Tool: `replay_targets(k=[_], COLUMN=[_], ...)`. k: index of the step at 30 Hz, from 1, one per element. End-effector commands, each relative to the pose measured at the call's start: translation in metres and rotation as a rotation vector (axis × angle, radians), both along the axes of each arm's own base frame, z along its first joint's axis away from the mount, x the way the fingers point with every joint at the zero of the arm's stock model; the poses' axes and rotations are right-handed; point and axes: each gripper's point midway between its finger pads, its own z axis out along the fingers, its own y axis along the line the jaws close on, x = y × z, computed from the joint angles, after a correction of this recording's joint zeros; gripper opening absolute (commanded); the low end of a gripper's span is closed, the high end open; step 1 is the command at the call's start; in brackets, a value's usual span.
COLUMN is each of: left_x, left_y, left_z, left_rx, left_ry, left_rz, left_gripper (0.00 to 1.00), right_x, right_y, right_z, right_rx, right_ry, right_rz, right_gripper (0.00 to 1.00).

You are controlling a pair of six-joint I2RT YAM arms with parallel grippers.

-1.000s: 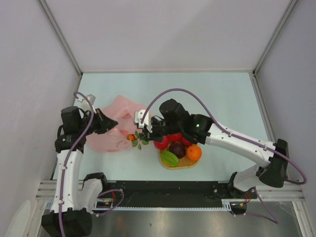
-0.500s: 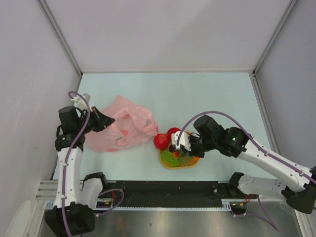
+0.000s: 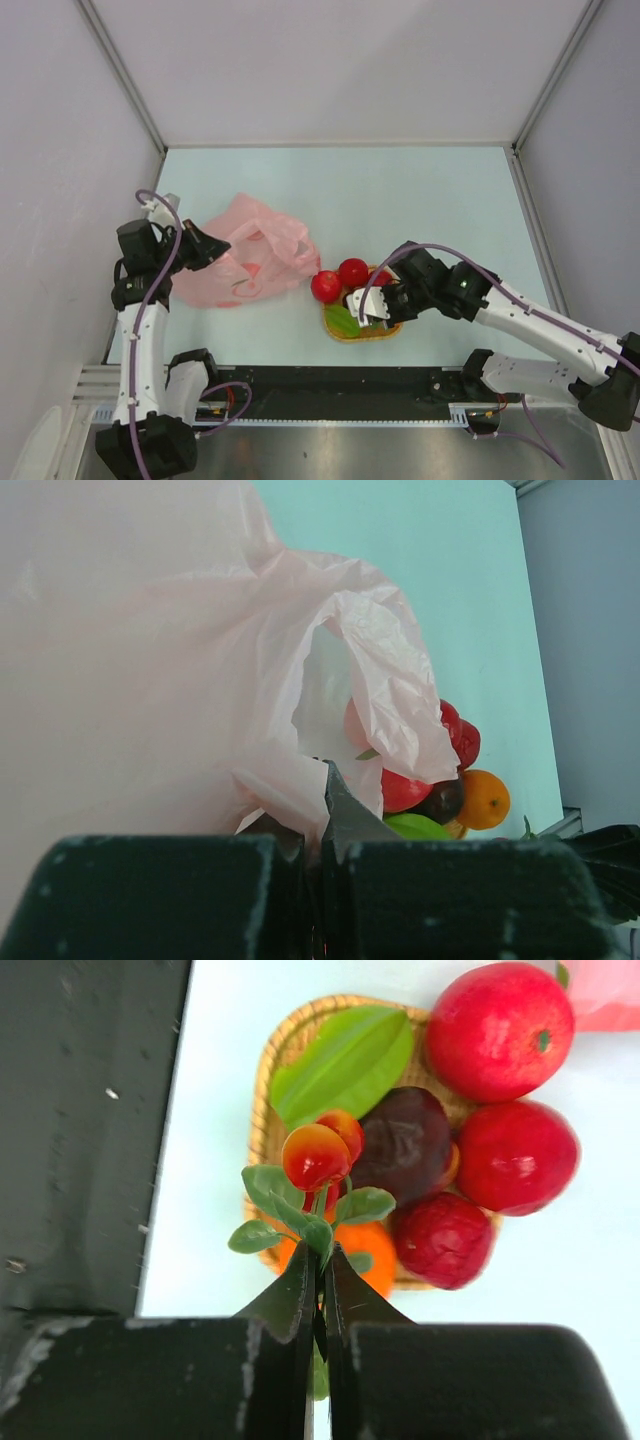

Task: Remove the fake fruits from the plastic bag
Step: Place the fake fruit on the plate.

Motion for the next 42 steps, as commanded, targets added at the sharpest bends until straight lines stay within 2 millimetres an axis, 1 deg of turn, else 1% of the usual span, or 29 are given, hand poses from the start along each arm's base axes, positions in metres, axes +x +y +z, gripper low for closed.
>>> replay_targets(k=[1, 6, 9, 10, 13, 17, 21, 26, 29, 35, 39, 42], left_x=[-0.001, -0.002, -0.002, -0.002, -0.002, -0.003, -0.003, -0.005, -0.005, -0.005, -0.004, -0.004], left_y=[0.001, 0.003, 0.003, 0.003, 0.003, 0.003, 0.004, 0.005, 0.006, 0.007, 0.008, 0.008], left_z=[0.008, 0.005, 0.006, 0.006, 0.006, 0.006, 0.005, 0.006, 0.005, 0.004, 0.004, 0.004], left_rx=[-0.008, -0.014, -0.016, -0.016, -0.019, -0.019, -0.022, -0.021, -0.023, -0.03, -0.034, -0.032], left_ry=[-0.048, -0.044, -0.049, -0.047, -0.047, -0.051, -0.05, -0.051, -0.053, -0.046, -0.045, -0.048], left_rz=[0.005, 0.015, 0.015, 0.018, 0.018, 0.02, 0.024, 0.03, 0.038, 0.044, 0.045, 0.044], left_gripper=[0.0, 0.0, 0.0, 0.0, 0.0, 0.0, 0.0, 0.0, 0.0, 0.0, 0.0, 0.0], right_x=[0.017, 0.023, 0.027, 0.028, 0.033, 0.037, 0.037, 0.032, 0.031, 0.033, 0.032, 0.033], right_y=[0.003, 0.003, 0.007, 0.008, 0.013, 0.018, 0.017, 0.015, 0.013, 0.011, 0.01, 0.01], right_z=[0.006, 0.007, 0.01, 0.01, 0.008, 0.002, -0.01, -0.018, -0.021, -0.031, -0.036, -0.038], right_rx=[-0.024, -0.046, -0.039, -0.038, -0.042, -0.056, -0.078, -0.099, -0.107, -0.126, -0.131, -0.134], right_ry=[-0.174, -0.275, -0.316, -0.325, -0.344, -0.365, -0.385, -0.379, -0.383, -0.388, -0.366, -0.363], right_rz=[0.134, 0.271, 0.312, 0.323, 0.344, 0.39, 0.45, 0.515, 0.53, 0.547, 0.542, 0.542], right_gripper=[0.0, 0.01, 0.02, 0.03, 0.05, 0.06, 0.11, 0.15, 0.16, 0.24, 0.25, 0.31])
